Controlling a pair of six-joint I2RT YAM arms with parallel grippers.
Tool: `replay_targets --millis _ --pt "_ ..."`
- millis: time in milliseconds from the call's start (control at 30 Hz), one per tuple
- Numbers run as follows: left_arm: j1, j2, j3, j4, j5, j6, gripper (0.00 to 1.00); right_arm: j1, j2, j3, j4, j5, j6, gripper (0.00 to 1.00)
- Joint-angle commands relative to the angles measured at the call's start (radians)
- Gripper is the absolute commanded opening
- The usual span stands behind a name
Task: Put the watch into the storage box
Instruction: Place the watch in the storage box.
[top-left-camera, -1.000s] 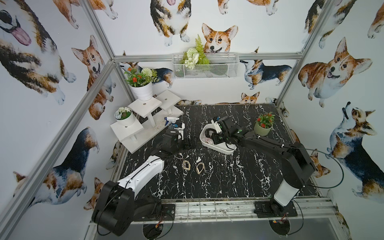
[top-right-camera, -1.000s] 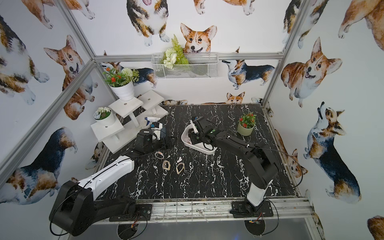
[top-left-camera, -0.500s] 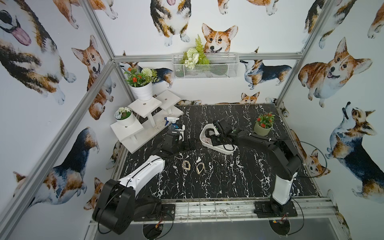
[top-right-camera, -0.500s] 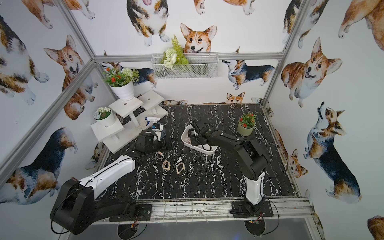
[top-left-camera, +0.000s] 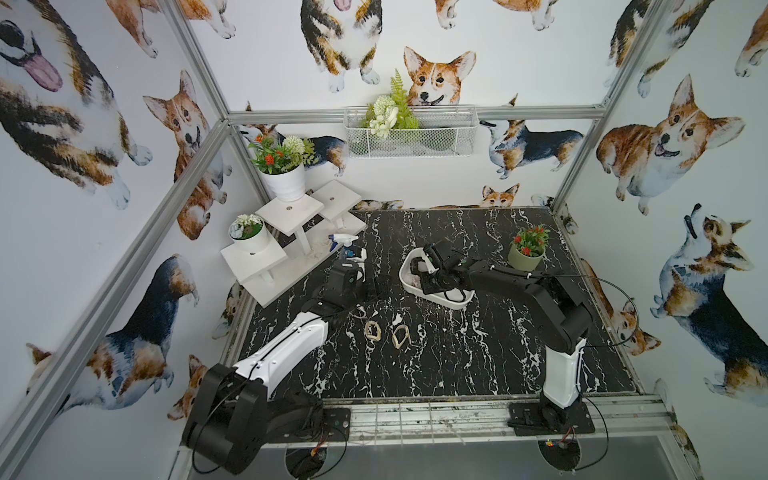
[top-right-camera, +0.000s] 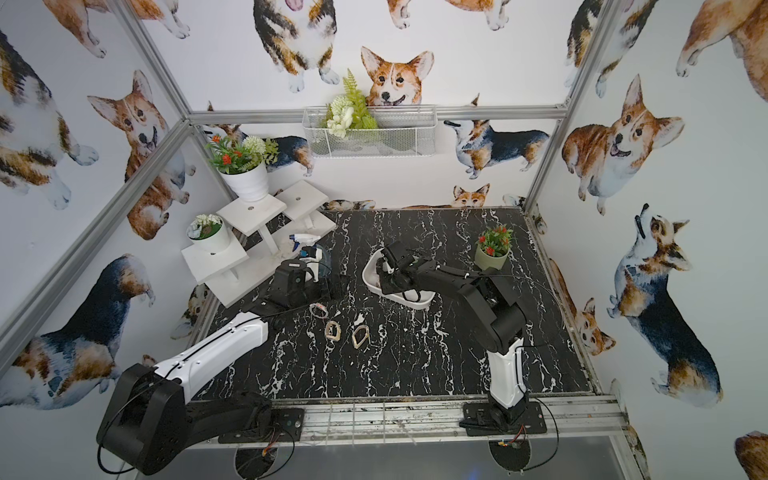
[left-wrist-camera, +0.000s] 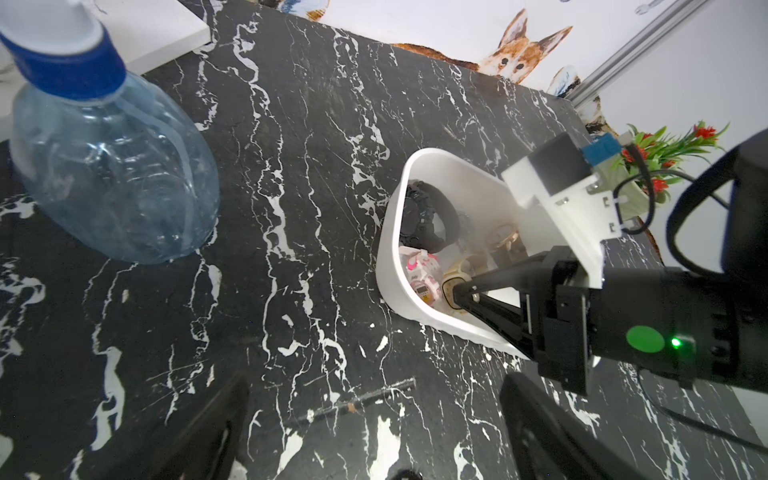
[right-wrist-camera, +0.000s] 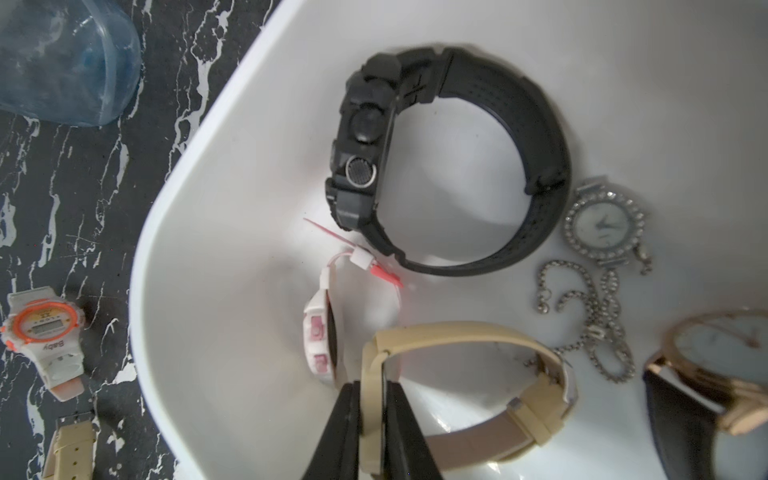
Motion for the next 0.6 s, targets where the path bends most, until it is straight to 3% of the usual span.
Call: replay_targets --millis 0,133,367,467,567 --pt "0.001 -0.002 0.015 -0.052 -0.038 0.002 1.00 0.002 -0.001 0.013 -0.012 0.003 -0.012 0.22" --pt "0.003 -0.001 0.080 -0.164 -0.099 0.007 1.00 0.002 -0.031 0.017 -0.015 -0.003 -0.031 0.32" --pt "0.032 0.004 0.281 -0.450 -0.200 -0.057 1.00 0.033 -0.133 0.084 -0.066 0.038 -0.125 0.41" --pt "0.065 0.008 0.295 -0.506 -0.214 -0.099 0.99 0.081 -0.162 0.097 -0.037 -0.045 -0.240 0.48" --pt "0.135 0.006 0.252 -0.499 -0.155 -0.146 0.92 0.106 -0.162 0.071 0.028 -0.162 -0.270 0.51"
